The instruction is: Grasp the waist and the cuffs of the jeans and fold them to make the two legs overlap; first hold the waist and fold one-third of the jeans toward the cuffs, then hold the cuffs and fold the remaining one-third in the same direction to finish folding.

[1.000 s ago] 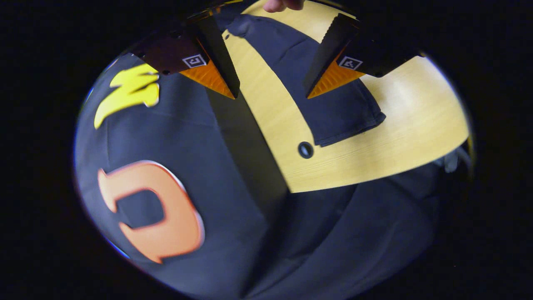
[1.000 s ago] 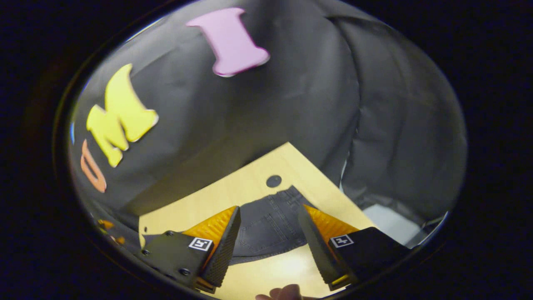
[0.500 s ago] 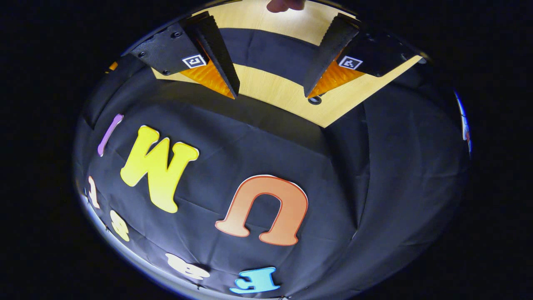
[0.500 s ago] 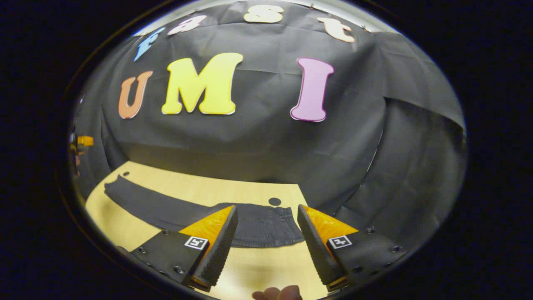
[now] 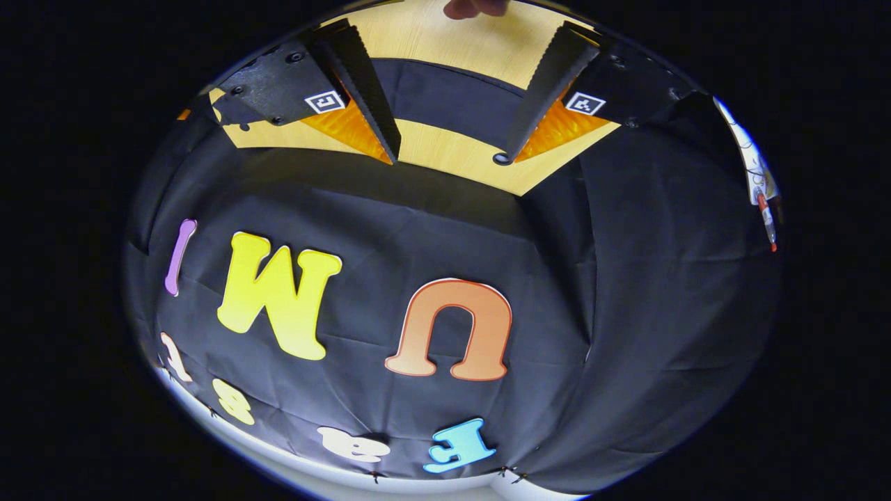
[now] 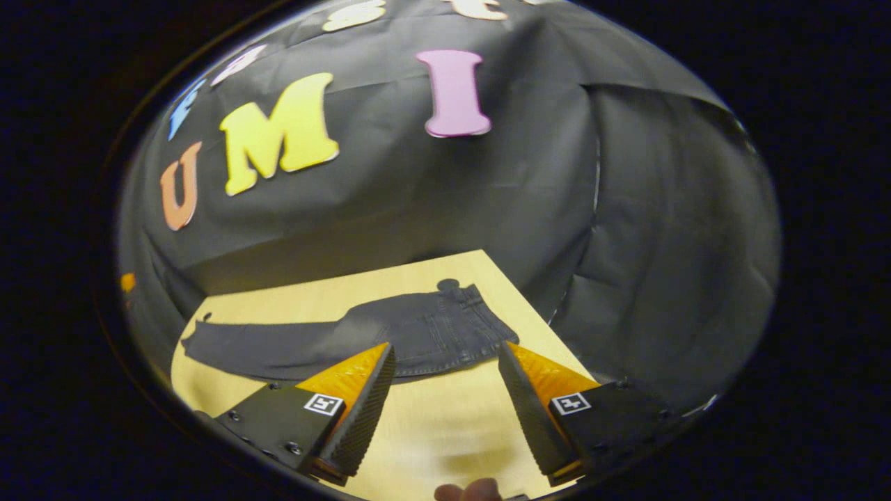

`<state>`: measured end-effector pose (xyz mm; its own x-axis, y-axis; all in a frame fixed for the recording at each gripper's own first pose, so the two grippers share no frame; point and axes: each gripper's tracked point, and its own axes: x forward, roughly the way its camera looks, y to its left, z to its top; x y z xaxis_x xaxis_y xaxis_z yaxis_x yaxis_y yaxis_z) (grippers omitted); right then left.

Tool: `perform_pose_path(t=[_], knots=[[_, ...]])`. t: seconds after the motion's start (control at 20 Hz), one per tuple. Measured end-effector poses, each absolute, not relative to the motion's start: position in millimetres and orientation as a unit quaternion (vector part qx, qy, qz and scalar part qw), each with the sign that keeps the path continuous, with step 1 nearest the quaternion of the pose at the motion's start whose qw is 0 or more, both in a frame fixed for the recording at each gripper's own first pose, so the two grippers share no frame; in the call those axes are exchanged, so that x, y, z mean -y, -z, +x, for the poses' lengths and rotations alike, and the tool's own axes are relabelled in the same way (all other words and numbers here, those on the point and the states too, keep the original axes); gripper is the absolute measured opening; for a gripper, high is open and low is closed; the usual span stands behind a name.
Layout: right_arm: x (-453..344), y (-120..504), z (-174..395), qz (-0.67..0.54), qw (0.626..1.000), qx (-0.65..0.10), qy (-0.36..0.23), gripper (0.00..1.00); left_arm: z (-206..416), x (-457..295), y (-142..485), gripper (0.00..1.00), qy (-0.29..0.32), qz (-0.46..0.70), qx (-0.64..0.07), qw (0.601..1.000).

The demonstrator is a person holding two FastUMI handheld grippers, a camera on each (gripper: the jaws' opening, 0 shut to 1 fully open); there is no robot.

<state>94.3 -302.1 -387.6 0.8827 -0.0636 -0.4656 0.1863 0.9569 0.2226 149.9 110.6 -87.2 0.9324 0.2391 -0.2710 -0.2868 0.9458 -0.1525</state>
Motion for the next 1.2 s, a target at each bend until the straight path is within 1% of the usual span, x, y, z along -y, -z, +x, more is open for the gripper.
perform_pose_path(t=[0.05,0.1,0.2,0.25,0.35,0.45,0.5,0.65,0.75,0.8,0.85,0.9,1.15,1.2], knots=[[310.8,396.0,103.2,0.14,0.96,-0.232,0.074,0.93,149.3,-109.9,85.8,0.99,-0.137,-0.093,-0.125,0.978],[318.2,406.4,113.1,0.148,0.958,-0.232,0.081,0.91,150.6,-109.1,84.6,0.99,-0.138,-0.093,-0.123,0.978],[325.2,430.7,136.3,0.175,0.95,-0.242,0.087,0.94,148.7,-111.3,85.6,1.0,-0.143,-0.096,-0.132,0.976],[328.2,442.9,146.8,0.193,0.944,-0.25,0.09,0.93,150.9,-113.4,85.3,0.99,-0.146,-0.098,-0.137,0.975],[338.7,470.5,165.0,0.242,0.926,-0.268,0.108,0.93,152.6,-116.5,84.8,1.0,-0.156,-0.102,-0.142,0.972],[352.0,498.3,179.2,0.284,0.906,-0.283,0.137,0.94,152.9,-116.1,85.1,0.99,-0.166,-0.099,-0.151,0.969],[356.4,510.5,184.9,0.306,0.895,-0.29,0.146,0.9,151.4,-116.3,82.9,0.99,-0.172,-0.095,-0.153,0.969],[360.1,532.0,201.3,0.348,0.876,-0.295,0.158,0.9,146.0,-115.9,75.5,0.99,-0.189,-0.088,-0.158,0.965],[362.5,536.5,203.1,0.344,0.877,-0.298,0.154,0.9,142.8,-117.9,79.1,0.99,-0.2,-0.092,-0.166,0.961],[362.5,532.8,202.3,0.338,0.88,-0.3,0.148,0.97,141.2,-117.5,80.7,0.99,-0.205,-0.095,-0.171,0.959],[360.6,527.4,205.7,0.331,0.885,-0.295,0.144,1.0,140.0,-117.8,81.7,0.99,-0.209,-0.097,-0.174,0.957],[358.1,522.6,205.1,0.326,0.886,-0.299,0.142,0.97,138.7,-118.1,81.5,0.99,-0.213,-0.099,-0.175,0.956],[354.6,518.6,204.1,0.292,0.9,-0.288,0.146,0.97,134.4,-118.8,85.6,0.99,-0.226,-0.11,-0.183,0.95],[355.7,515.9,202.5,0.272,0.905,-0.293,0.148,0.89,133.2,-118.2,85.9,0.99,-0.228,-0.113,-0.185,0.949]])
